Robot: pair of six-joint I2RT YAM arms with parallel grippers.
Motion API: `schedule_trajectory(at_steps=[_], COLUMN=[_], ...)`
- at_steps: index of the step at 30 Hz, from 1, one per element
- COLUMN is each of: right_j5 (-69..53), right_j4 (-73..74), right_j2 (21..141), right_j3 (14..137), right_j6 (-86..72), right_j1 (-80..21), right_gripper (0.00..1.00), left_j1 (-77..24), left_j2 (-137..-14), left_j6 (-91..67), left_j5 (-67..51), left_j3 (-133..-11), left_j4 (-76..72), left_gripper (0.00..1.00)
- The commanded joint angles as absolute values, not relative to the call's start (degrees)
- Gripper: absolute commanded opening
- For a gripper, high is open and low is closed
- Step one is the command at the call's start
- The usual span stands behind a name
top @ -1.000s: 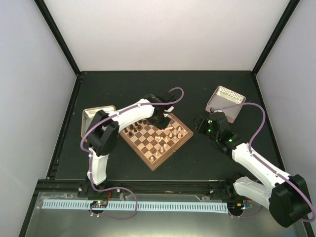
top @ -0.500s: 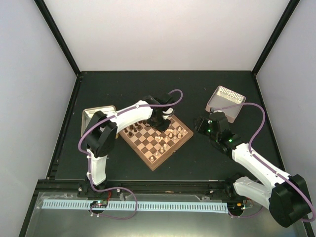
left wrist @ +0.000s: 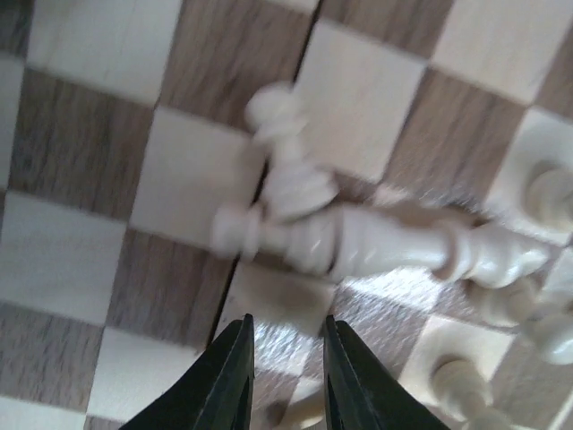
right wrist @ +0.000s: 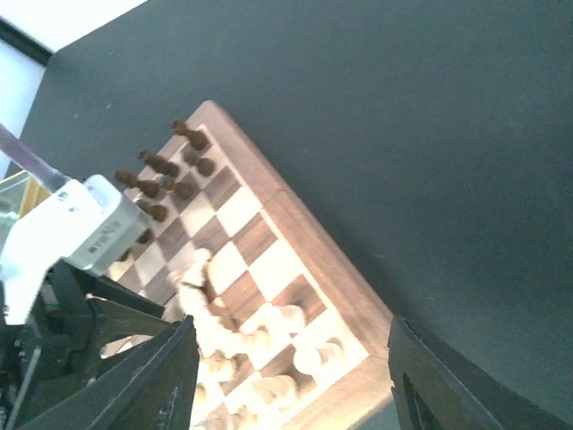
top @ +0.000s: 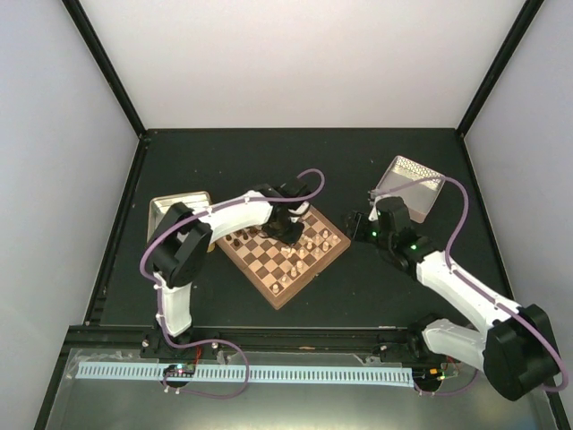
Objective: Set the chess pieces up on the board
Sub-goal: Adjust the chess piece on the chessboard, then pick up the chess piece from the chessboard.
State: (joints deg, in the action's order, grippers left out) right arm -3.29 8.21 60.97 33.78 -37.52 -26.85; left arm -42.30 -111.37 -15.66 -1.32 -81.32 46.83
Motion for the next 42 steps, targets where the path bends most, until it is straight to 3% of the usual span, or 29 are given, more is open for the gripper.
schedule_trajectory(at_steps=[1, 11, 19, 24, 34, 42], right_j5=[-12.49, -9.76, -1.41, -0.99, -1.74, -0.4], right_j4=[9.66, 21.13, 32.94, 35.14, 38.02, 39.24], right_j2=[66.13, 83.41, 97.49, 102.64, 108.53, 111.22], right_j3=[40.89, 58.33, 68.94, 71.77, 75.94, 77.34], right_j6=[-27.27, -18.59, -15.31, -13.72, -11.5, -9.95], right_j1=[-26.59, -34.05, -39.97, -41.55, -42.62, -42.93], right_gripper=[0.59, 0.58, 0.41, 0.39, 0.38, 0.26], left_j1=[-40.63, -38.48, -37.59, -36.8, -35.89, -35.31], left_j2=[-103.57, -83.83, -75.67, -70.35, -67.42, -66.63], left_j6=[-21.45, -26.18, -28.8, -30.94, -32.21, -32.56], left_j5=[1.3, 1.02, 1.34, 1.58, 0.47, -0.17], left_j3=[-75.11, -58.48, -52.19, -47.8, -44.34, -43.67], left_j4=[39.39, 26.14, 22.15, 19.63, 17.6, 16.75], left_gripper=[0.24, 0.27, 0.27, 0.29, 0.3, 0.3])
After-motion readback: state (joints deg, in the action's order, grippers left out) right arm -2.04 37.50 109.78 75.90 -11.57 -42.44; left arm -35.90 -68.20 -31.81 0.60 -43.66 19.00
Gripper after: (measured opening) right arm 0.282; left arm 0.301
